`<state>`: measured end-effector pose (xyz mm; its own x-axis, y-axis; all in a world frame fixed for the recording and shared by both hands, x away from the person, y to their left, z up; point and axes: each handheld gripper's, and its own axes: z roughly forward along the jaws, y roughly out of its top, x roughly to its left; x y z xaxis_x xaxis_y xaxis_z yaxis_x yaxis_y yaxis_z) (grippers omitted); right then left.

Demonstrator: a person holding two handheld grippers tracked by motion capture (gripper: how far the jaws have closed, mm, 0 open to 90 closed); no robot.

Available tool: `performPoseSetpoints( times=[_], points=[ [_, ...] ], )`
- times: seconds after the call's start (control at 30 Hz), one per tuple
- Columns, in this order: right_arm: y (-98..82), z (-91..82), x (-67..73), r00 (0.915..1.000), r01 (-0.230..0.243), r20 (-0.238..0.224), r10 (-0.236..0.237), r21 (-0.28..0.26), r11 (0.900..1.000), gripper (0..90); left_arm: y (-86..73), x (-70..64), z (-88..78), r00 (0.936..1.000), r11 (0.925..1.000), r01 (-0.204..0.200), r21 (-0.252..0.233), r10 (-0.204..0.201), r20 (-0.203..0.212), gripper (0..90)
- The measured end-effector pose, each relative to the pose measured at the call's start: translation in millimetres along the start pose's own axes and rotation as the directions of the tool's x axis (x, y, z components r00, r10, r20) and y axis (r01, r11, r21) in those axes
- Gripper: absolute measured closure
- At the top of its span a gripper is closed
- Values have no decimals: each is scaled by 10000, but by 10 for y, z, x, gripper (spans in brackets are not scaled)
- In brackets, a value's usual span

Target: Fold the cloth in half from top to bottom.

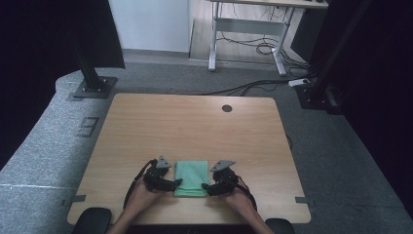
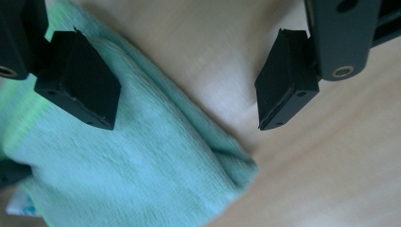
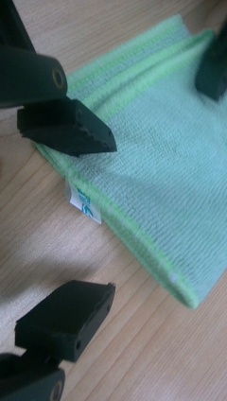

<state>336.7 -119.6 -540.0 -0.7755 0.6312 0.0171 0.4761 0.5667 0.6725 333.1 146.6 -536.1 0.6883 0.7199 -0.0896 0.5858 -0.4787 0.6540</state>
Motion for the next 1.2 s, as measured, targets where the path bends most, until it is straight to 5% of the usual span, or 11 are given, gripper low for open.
performPoseSetpoints(
  times=[0.33, 0.47, 0.6, 0.73, 0.9, 1.03, 1.2],
  points=[
    [-34, -36, 28, 9997, 208, 159, -209, 29, 9998, 225, -80, -56, -13, 9982, 9992, -391, 116, 396, -442, 198],
    [8, 8, -36, 9992, 260, 303, -261, 8, 9997, 221, 10, 37, 60, 9961, 9990, -444, -9, 442, -767, 180],
    [60, 73, -195, 9985, -185, 518, 192, -135, 9997, 225, 147, 165, 188, 9949, 9993, -272, -260, 246, -983, 179],
    [107, 69, -284, 9981, -402, 459, 408, -145, 9991, 291, 230, 191, 213, 9965, 9992, -224, -340, 196, -807, 215],
    [120, -153, -274, 9982, -530, 246, 553, -851, 9950, 421, 224, 99, 29, 9997, 9967, -188, -791, 174, -183, 277],
    [138, -203, -143, 9988, -29, -489, -17, -937, 9956, 532, 190, 36, -20, 9989, 9964, -434, -730, 446, 142, 384],
    [122, -29, -34, 9955, 695, -637, -708, -227, 9973, 620, 139, 28, 42, 9968, 9974, -656, -304, 669, 440, 529]
  ],
)
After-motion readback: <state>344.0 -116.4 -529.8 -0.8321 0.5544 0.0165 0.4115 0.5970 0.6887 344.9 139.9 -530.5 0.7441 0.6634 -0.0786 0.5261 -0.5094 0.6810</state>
